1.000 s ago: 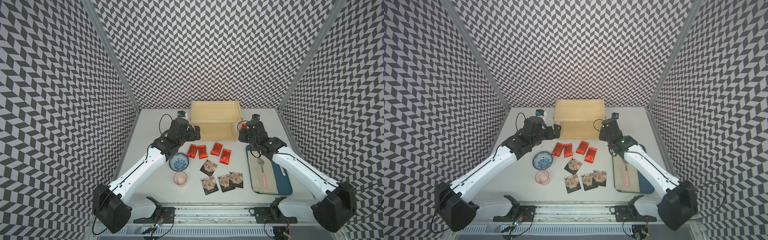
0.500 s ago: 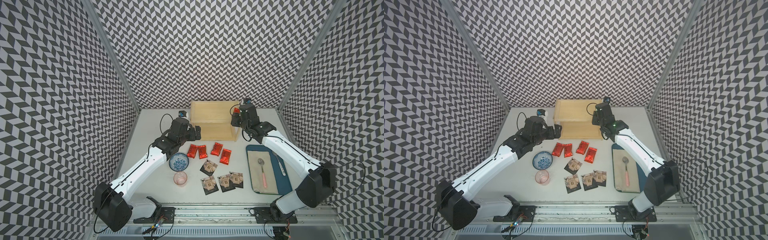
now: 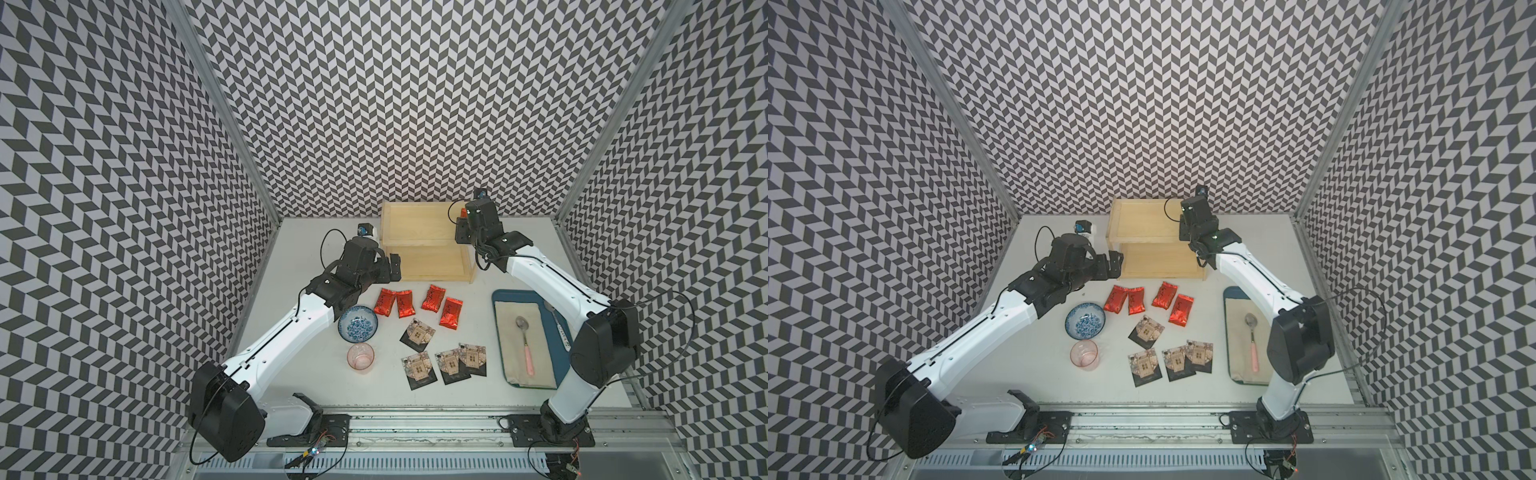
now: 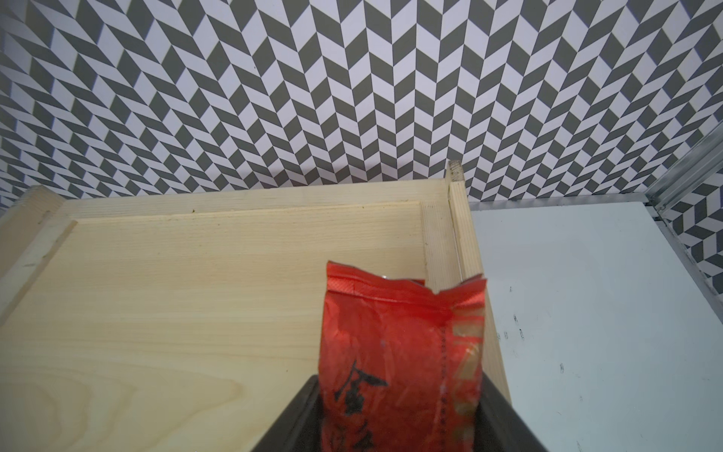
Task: Place the tea bags on the shelf by color
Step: Place the tea bag on the shelf.
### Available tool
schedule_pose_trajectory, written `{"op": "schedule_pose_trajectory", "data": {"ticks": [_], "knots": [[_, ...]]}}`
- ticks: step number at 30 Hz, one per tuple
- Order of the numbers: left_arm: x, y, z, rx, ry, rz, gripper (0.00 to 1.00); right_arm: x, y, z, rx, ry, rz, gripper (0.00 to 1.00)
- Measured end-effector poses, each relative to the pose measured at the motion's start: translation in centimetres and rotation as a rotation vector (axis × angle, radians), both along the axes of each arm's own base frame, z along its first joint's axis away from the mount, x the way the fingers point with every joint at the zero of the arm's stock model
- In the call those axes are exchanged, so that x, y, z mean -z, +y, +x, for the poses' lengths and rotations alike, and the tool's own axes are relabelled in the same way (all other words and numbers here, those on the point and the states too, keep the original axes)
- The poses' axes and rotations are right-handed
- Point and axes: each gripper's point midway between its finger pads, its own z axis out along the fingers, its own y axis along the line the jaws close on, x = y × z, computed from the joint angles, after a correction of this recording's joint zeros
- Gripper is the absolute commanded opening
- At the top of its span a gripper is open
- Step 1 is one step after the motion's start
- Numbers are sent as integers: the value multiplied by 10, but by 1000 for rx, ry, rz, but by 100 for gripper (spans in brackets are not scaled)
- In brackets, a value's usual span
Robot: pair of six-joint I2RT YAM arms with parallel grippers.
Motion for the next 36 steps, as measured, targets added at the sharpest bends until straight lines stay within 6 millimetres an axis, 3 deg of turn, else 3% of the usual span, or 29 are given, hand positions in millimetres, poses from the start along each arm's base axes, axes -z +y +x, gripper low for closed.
{"op": "schedule_pose_trajectory", "data": {"ticks": [23, 32, 36], "knots": [[7, 0, 3, 1, 17, 6, 99, -2, -6, 3, 16, -3, -53, 65], [7, -1, 3, 3, 17, 5, 99, -24, -4, 9, 7, -35, -44, 88], [7, -1, 3, 3, 17, 5, 99, -30, 2, 18, -6, -45, -44, 93]]}}
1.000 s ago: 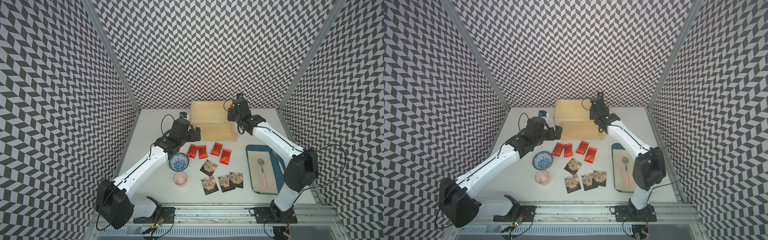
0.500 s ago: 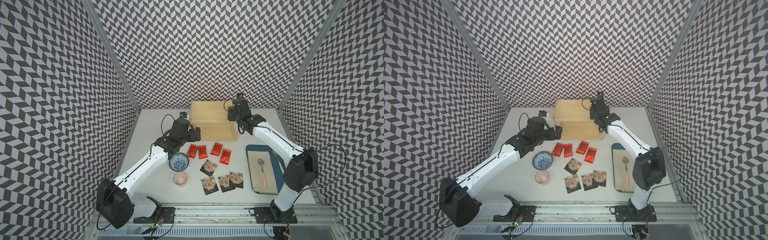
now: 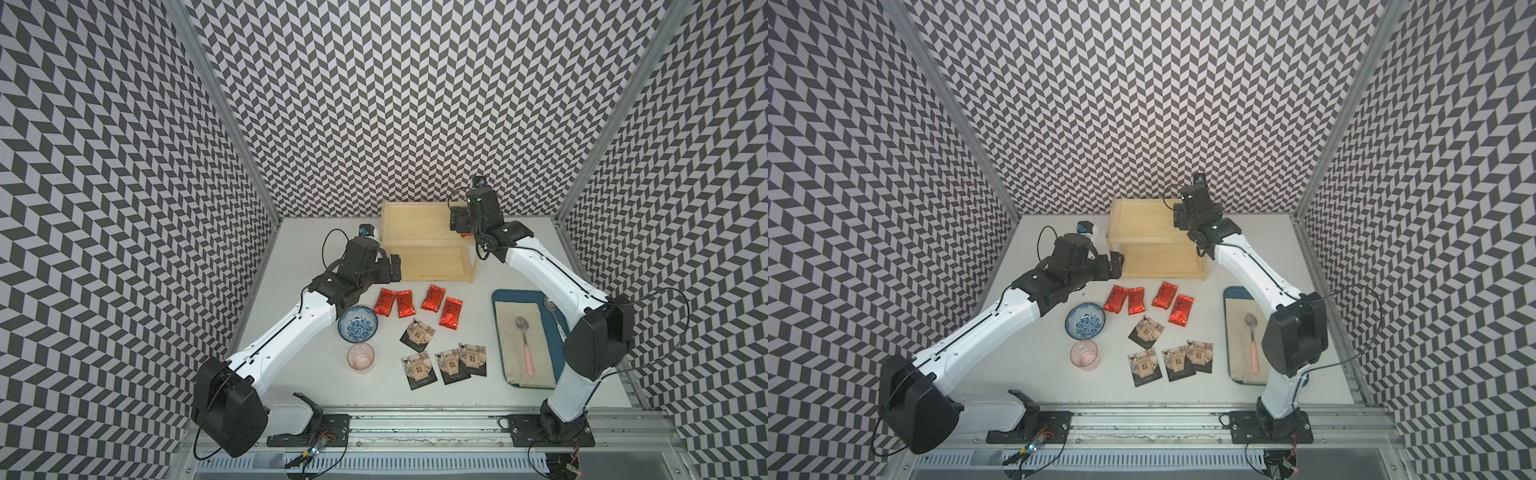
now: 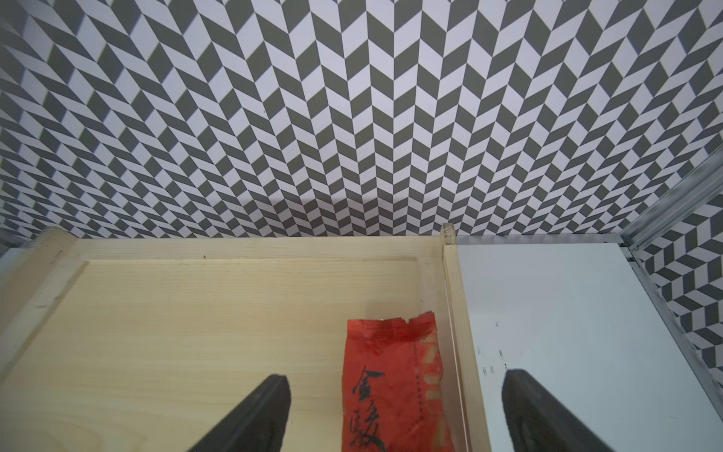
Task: Place the tea bags on the shelf by color
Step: Place the tea bag on the shelf.
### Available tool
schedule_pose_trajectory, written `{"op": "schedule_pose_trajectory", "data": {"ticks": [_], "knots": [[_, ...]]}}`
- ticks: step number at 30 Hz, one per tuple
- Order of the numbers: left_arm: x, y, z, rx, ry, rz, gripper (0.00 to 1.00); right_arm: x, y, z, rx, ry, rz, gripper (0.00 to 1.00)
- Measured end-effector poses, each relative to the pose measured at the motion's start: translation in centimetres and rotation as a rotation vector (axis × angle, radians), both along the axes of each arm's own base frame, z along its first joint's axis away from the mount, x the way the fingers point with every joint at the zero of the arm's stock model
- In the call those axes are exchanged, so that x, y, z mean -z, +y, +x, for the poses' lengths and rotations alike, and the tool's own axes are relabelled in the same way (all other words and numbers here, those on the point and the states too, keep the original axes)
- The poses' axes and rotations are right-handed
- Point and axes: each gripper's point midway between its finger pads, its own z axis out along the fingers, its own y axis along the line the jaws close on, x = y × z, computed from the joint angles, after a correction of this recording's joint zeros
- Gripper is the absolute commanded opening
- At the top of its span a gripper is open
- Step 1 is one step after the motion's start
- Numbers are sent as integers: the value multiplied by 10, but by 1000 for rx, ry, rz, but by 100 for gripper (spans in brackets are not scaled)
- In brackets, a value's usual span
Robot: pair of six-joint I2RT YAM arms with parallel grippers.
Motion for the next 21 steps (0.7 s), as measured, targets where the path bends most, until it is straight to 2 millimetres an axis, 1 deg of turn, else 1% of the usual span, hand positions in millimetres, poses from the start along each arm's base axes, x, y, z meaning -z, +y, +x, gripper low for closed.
{"op": "schedule_pose_trajectory", "data": {"ticks": [2, 4, 8, 10, 21], "knots": [[0, 0, 0, 0, 0, 0, 99, 4, 2, 5, -3, 14, -11, 93], [0, 0, 0, 0, 0, 0, 99, 12, 2, 9, 1, 38, -23, 94], [0, 0, 0, 0, 0, 0, 99, 32, -4, 12, 17, 94, -53, 94], [0, 0, 0, 0, 0, 0, 99, 39, -8, 11, 26, 116, -66, 94], [0, -1, -1, 7, 3, -4, 99, 39, -20, 14, 50, 121, -64, 90]]}}
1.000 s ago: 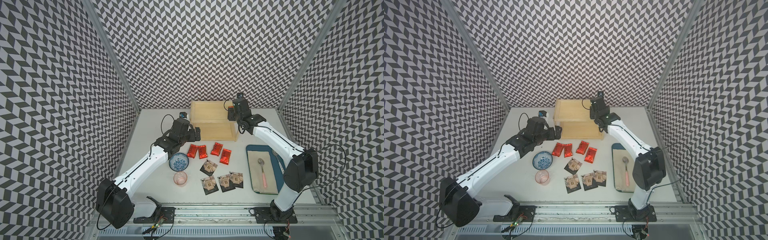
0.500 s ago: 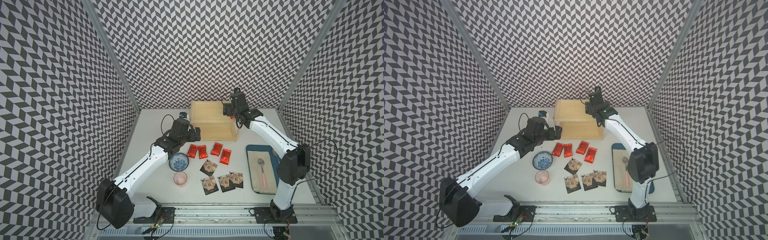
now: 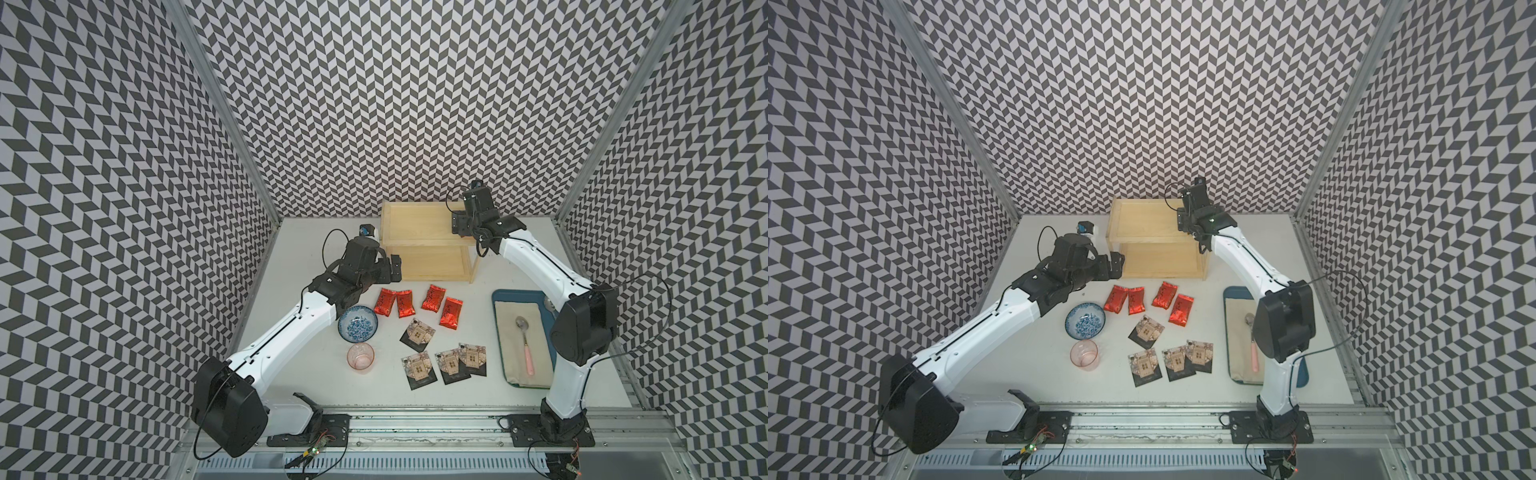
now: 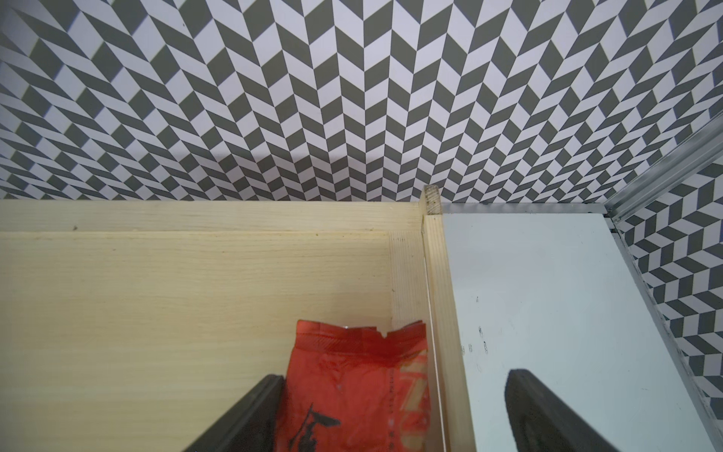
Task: Place the tea bags on the shelf by color
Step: Place the tea bag on the shelf.
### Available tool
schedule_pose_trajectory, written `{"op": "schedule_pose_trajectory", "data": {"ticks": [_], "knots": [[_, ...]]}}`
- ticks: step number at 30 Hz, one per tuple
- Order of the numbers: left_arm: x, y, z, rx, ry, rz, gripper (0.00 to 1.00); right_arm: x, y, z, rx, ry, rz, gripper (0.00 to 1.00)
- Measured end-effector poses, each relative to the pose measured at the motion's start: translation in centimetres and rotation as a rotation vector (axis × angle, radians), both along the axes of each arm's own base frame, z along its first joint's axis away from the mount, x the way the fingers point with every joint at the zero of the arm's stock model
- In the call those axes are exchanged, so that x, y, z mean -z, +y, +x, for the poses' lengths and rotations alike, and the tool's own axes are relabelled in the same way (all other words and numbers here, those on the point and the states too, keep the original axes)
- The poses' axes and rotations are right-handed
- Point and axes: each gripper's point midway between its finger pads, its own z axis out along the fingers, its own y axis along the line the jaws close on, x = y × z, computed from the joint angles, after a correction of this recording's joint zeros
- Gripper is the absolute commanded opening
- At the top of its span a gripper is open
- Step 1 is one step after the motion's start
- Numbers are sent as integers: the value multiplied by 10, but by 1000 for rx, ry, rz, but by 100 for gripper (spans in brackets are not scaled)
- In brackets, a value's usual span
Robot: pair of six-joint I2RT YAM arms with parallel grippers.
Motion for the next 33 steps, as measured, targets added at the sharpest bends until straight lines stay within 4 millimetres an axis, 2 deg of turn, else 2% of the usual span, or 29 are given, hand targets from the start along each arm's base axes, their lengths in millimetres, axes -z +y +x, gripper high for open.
{"op": "schedule_pose_trajectory", "data": {"ticks": [21, 33], "knots": [[4, -2, 1, 6, 11, 2, 99, 0, -3, 1, -2, 3, 10, 88], [8, -3, 2, 8, 21, 6, 99, -20, -7, -10, -8, -21, 27, 88]]}}
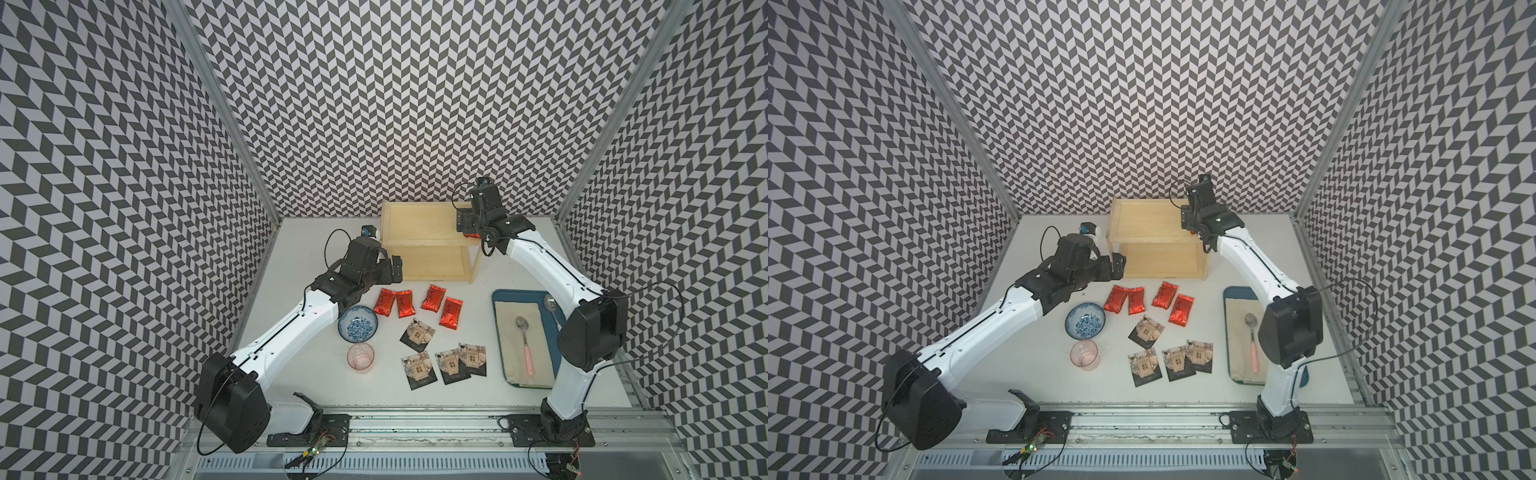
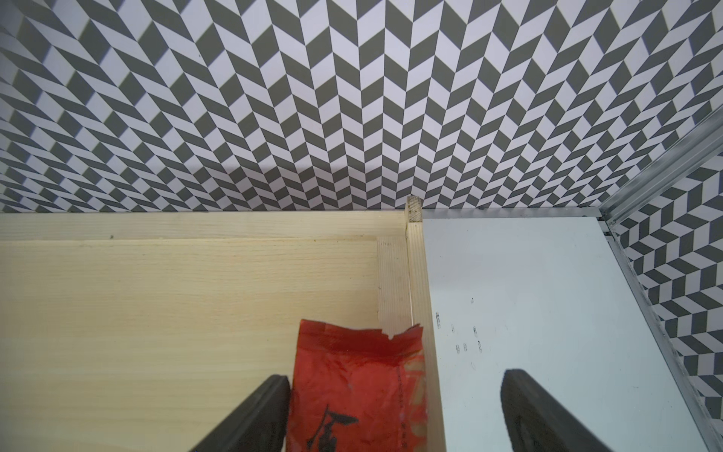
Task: Place the tea bags on the shelf by color
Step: Place the tea bag on the shelf.
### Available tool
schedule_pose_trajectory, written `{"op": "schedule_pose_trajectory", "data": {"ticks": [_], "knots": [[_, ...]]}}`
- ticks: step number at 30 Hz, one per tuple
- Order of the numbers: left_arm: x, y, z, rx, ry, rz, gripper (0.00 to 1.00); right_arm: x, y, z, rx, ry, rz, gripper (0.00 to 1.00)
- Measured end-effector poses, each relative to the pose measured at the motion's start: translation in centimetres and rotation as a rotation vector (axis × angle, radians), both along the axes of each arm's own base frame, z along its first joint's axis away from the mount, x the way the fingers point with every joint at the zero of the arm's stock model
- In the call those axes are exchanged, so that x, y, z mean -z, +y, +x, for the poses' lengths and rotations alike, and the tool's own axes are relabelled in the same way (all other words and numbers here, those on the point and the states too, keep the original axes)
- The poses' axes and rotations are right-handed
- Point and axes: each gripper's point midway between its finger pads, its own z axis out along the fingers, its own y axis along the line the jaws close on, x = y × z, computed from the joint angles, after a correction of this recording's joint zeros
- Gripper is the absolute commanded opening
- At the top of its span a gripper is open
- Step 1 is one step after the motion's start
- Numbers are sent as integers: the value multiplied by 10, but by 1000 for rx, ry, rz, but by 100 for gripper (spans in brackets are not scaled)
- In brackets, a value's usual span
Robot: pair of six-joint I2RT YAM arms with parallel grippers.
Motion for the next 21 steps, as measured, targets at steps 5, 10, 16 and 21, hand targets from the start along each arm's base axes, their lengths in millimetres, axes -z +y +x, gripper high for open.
{"op": "schedule_pose_trajectory", "data": {"ticks": [5, 10, 16, 21], "knots": [[1, 0, 0, 0, 2, 1, 99, 1, 1, -1, -10, 6, 6, 89], [1, 0, 0, -1, 3, 1, 99, 6, 2, -2, -20, 18, 10, 89], [1, 0, 1, -4, 1, 3, 99, 6, 4, -4, -29, 23, 23, 88], [1, 2, -2, -3, 8, 7, 99, -13, -1, -24, -24, 11, 62, 86]]}}
